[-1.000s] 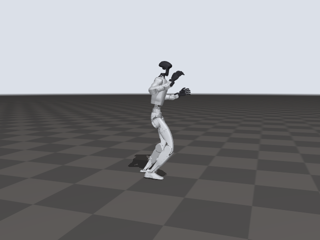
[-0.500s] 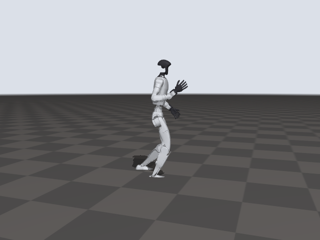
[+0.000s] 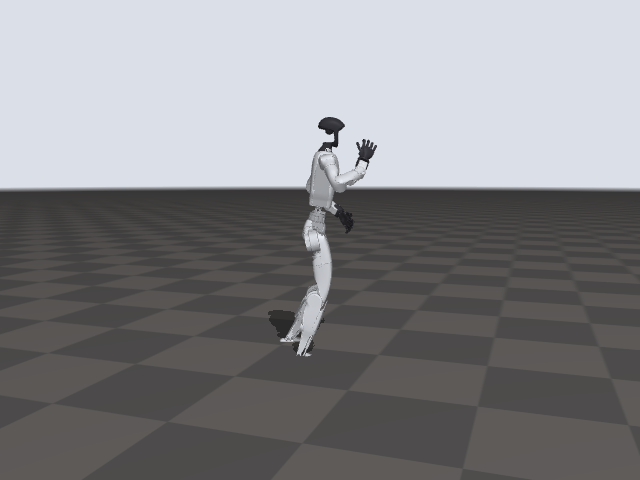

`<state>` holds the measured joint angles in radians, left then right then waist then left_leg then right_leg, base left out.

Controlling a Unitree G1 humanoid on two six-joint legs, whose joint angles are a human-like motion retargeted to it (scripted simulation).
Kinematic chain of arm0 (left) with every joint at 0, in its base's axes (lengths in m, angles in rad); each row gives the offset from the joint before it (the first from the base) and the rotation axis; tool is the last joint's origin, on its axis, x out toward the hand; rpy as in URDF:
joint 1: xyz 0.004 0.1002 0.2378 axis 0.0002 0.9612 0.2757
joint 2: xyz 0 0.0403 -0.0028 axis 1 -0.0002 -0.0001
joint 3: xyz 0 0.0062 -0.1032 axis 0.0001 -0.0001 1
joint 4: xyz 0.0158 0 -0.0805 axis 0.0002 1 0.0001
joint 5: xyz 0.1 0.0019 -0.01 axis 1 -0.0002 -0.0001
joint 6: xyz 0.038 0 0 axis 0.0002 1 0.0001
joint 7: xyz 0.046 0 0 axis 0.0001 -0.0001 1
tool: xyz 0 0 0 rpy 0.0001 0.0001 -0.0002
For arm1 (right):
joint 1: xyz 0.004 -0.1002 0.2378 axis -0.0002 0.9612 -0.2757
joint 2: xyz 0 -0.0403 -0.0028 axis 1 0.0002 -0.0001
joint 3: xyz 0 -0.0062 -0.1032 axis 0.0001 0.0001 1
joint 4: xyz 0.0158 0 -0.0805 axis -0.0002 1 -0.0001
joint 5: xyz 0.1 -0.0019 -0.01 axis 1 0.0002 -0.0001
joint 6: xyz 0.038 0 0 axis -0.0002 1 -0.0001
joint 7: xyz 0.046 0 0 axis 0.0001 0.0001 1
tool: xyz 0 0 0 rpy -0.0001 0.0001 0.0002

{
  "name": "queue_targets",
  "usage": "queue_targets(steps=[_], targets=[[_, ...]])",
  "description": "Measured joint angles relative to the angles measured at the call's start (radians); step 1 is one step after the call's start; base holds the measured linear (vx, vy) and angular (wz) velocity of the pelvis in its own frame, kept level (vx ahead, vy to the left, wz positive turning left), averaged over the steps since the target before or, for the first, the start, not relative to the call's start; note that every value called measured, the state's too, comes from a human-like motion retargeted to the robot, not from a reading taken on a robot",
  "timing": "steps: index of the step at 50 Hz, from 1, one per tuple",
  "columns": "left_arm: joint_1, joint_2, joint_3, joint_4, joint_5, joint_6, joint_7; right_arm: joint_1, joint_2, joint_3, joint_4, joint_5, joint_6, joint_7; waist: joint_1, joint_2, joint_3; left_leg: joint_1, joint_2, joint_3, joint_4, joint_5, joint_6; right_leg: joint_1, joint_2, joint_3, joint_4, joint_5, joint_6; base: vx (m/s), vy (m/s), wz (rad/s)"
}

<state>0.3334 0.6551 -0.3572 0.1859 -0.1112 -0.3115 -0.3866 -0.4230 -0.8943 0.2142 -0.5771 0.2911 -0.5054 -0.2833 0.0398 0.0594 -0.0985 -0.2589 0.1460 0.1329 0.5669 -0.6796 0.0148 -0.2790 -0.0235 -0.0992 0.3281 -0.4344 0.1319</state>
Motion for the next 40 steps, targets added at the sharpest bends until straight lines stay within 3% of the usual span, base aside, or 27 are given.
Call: queue_targets(steps=[4, 8, 12, 16, 26, 30, 33, 40], targets=[[-0.089, -0.106, 0.057, -0.028, 0.041, -0.003, 0.115, 0.213, 0.189, 0.166, 0.037, 0.015, 0.065, 0.159, -0.001, 0.011, 0.000, 0.009, 0.004, -0.042, 0.015, -0.016, -0.001, 0.045, 0.007, -0.028, -0.023, -0.001, -0.024, -0.03, 0.03, 0.43], [-0.194, -0.130, 0.014, -0.067, 0.132, -0.018, 0.198, 0.238, 0.257, 0.355, 0.136, -0.032, 0.137, 0.311, 0.014, 0.017, -0.024, 0.036, 0.011, -0.070, 0.024, -0.029, -0.007, 0.105, 0.018, -0.045, -0.056, 0.004, -0.045, -0.03, -0.01, 0.32], [-0.287, -0.111, -0.059, -0.115, 0.202, -0.033, 0.256, 0.036, 0.262, 0.466, 0.135, -0.107, 0.123, 0.356, 0.021, 0.028, -0.050, 0.066, 0.025, -0.073, 0.021, -0.036, -0.008, 0.161, 0.036, -0.043, -0.109, 0.031, -0.050, -0.01, 0.00, 0.05], [-0.329, -0.078, -0.116, -0.121, 0.249, -0.025, 0.265, -0.258, 0.255, 0.486, 0.083, -0.175, 0.103, 0.300, 0.021, 0.038, -0.059, 0.087, 0.040, -0.060, 0.011, -0.044, -0.006, 0.209, 0.055, -0.029, -0.192, 0.078, -0.044, 0.00, 0.01, -0.05], [-0.335, 0.035, -0.264, -0.080, 0.293, 0.001, 0.105, -0.884, 0.239, 0.597, 0.077, -0.255, 0.135, 0.200, 0.027, 0.028, -0.042, 0.101, 0.037, -0.017, -0.031, -0.052, 0.004, 0.255, 0.057, -0.002, -0.351, 0.191, -0.027, -0.04, 0.05, -0.16], [-0.330, 0.078, -0.244, -0.113, 0.245, -0.014, 0.056, -0.980, 0.176, 0.665, 0.057, -0.233, 0.116, 0.228, 0.014, 0.029, -0.037, 0.098, 0.020, -0.011, -0.060, -0.046, 0.012, 0.237, 0.043, -0.001, -0.349, 0.204, -0.031, 0.01, 0.09, 0.03], [-0.320, 0.091, -0.159, -0.138, 0.192, -0.026, 0.049, -0.953, 0.052, 0.655, 0.021, -0.212, 0.090, 0.237, -0.007, 0.040, -0.034, 0.093, 0.004, -0.015, -0.087, -0.036, 0.020, 0.221, 0.031, -0.009, -0.343, 0.212, -0.038, 0.05, 0.10, 0.18], [-0.246, 0.028, 0.138, -0.163, 0.074, -0.048, 0.078, -0.586, -0.305, 0.411, -0.008, -0.141, 0.051, 0.231, -0.112, 0.114, -0.005, 0.104, -0.017, -0.058, -0.146, -0.017, 0.028, 0.157, 0.012, -0.047, -0.201, 0.153, -0.065, 0.07, 0.06, 0.36]])
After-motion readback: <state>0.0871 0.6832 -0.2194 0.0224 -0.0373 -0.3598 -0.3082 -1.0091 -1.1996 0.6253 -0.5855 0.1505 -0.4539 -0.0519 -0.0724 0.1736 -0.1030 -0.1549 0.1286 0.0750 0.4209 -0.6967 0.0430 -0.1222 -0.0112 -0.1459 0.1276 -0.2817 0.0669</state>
